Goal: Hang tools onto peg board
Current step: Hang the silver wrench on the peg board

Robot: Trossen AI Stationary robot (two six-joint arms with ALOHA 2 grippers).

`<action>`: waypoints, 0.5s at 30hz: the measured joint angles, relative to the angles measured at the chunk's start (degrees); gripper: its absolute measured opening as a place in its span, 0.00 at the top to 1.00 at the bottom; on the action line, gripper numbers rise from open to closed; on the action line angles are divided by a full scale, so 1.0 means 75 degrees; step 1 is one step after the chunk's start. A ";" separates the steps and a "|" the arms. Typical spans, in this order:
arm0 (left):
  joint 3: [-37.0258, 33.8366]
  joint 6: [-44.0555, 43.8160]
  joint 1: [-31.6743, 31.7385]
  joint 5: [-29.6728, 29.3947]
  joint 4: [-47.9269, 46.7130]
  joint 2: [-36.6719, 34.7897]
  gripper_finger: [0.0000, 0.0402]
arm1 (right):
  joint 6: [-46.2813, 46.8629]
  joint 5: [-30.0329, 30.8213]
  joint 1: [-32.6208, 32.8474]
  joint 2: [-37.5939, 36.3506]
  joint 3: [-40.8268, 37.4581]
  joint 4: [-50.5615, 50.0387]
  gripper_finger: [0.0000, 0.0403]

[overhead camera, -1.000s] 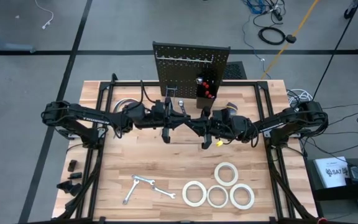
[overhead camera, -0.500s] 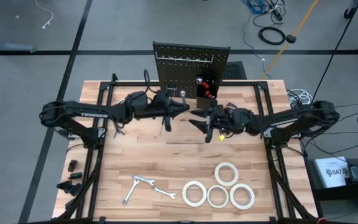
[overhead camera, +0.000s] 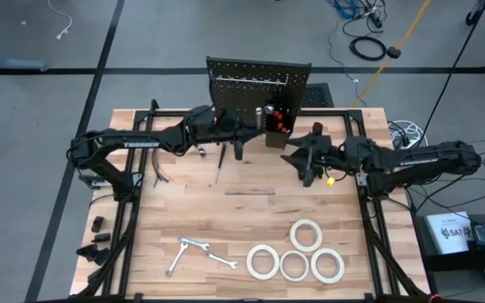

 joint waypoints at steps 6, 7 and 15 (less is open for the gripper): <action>0.0270 0.0004 0.0200 0.0017 -0.0373 0.0260 0.99 | -0.0138 0.0039 -0.0185 -0.0207 -0.0006 -0.0181 0.43; 0.0345 0.0004 0.0251 0.0086 -0.0346 0.0297 0.99 | -0.0144 0.0039 -0.0223 -0.0214 -0.0006 -0.0198 0.43; 0.0886 0.0013 0.0683 0.0343 -0.0763 0.0435 0.99 | -0.0306 -0.0001 -0.0610 -0.0213 -0.0006 -0.0222 0.43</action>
